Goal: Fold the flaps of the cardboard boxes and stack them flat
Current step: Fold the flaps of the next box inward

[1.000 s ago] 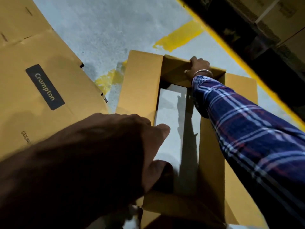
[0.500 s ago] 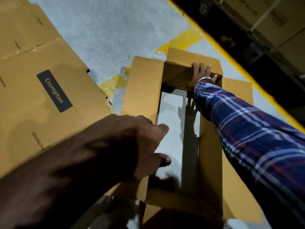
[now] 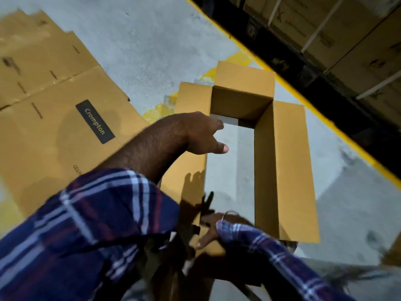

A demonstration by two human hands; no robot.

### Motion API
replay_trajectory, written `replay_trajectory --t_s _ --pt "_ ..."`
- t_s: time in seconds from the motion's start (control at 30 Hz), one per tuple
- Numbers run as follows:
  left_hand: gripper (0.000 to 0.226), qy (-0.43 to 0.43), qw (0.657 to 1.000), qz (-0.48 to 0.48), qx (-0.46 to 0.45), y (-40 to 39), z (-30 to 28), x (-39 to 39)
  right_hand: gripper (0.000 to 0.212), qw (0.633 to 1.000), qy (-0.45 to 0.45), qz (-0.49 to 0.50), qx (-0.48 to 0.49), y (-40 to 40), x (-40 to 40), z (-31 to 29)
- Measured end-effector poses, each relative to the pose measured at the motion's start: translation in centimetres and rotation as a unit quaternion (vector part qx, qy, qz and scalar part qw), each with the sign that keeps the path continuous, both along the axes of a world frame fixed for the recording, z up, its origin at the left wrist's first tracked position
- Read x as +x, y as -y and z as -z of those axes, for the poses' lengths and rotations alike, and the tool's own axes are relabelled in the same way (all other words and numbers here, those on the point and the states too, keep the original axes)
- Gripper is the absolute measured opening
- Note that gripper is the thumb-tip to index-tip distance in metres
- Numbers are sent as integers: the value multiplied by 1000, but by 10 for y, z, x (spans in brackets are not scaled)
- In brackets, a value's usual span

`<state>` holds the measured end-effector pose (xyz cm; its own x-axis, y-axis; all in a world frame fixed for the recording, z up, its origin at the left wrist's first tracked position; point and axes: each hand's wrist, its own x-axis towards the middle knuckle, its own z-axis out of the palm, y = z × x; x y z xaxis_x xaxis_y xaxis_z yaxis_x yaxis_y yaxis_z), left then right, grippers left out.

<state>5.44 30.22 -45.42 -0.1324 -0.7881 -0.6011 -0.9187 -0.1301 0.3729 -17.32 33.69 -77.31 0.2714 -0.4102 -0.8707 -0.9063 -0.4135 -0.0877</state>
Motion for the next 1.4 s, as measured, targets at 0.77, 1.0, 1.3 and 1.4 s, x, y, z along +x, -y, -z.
replay_trajectory --t_s 0.77,1.0,1.3,1.4 --pt "35 -282 899 -302 -144 -103 -24 -42 43 800 347 430 -235 20 -76 -316" --pt "78 -354 861 -340 131 -155 -8 -127 26 773 472 397 -149 -36 -111 -328" --pt "118 -488 659 -546 169 -174 28 -123 25 858 421 253 -148 -68 -119 -334" --pt "98 -556 562 -595 145 -180 37 -122 35 875 397 222 -166 -74 -123 -341"
